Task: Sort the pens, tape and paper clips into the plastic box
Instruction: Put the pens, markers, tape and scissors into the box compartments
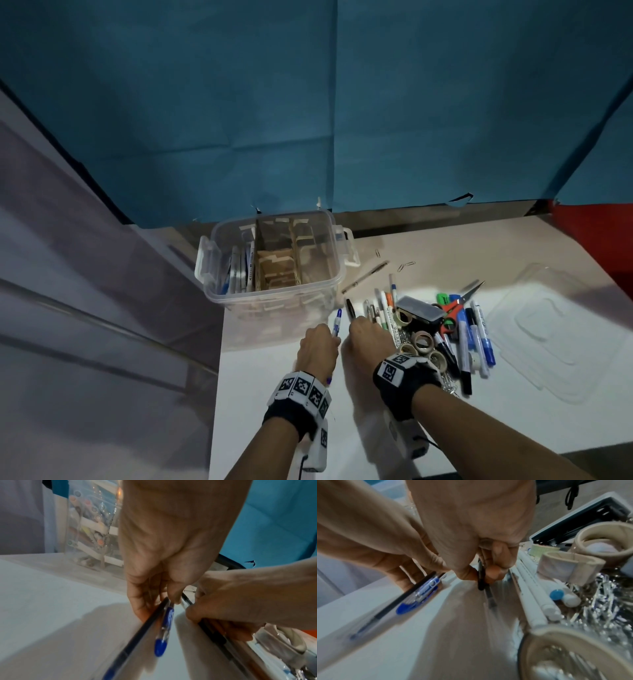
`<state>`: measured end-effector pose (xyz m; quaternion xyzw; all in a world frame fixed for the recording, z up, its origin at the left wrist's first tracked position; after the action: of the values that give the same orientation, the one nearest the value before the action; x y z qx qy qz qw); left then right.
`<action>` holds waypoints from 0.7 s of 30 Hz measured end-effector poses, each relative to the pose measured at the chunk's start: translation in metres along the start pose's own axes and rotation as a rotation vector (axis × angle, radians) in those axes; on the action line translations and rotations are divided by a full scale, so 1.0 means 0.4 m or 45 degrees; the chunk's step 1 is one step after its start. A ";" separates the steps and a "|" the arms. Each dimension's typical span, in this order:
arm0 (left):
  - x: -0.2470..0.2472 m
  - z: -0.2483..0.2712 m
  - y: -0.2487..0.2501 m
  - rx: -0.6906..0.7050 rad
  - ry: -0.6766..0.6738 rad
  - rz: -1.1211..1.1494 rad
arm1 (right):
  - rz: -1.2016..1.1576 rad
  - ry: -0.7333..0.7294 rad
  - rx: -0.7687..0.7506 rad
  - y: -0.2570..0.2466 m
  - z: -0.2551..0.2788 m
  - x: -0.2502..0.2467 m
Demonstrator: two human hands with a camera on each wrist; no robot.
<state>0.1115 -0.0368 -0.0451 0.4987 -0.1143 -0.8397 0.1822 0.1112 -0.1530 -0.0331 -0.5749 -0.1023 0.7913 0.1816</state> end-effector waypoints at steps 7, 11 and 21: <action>-0.121 0.058 0.067 0.210 -0.153 0.101 | -0.719 -0.112 0.279 0.130 -0.060 -0.113; -0.313 0.130 0.080 0.352 -0.046 0.219 | -0.994 0.088 0.226 0.138 -0.060 -0.320; -0.650 -0.034 -0.147 0.085 0.456 0.110 | -1.016 -0.353 -0.151 -0.381 -0.101 -0.351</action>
<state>0.2256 0.1256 0.1335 0.6407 -0.1292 -0.7246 0.2187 0.2137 -0.0726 0.1332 -0.3879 -0.3856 0.7214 0.4248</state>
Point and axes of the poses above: each hand's wrist, its own z-axis away from the middle knuckle, its own x-axis out of the palm, y = z × x, the point moved 8 cm from there along -z, towards the middle knuckle, and after that the axes turned 10 degrees about -z, right-handed, at the moved point
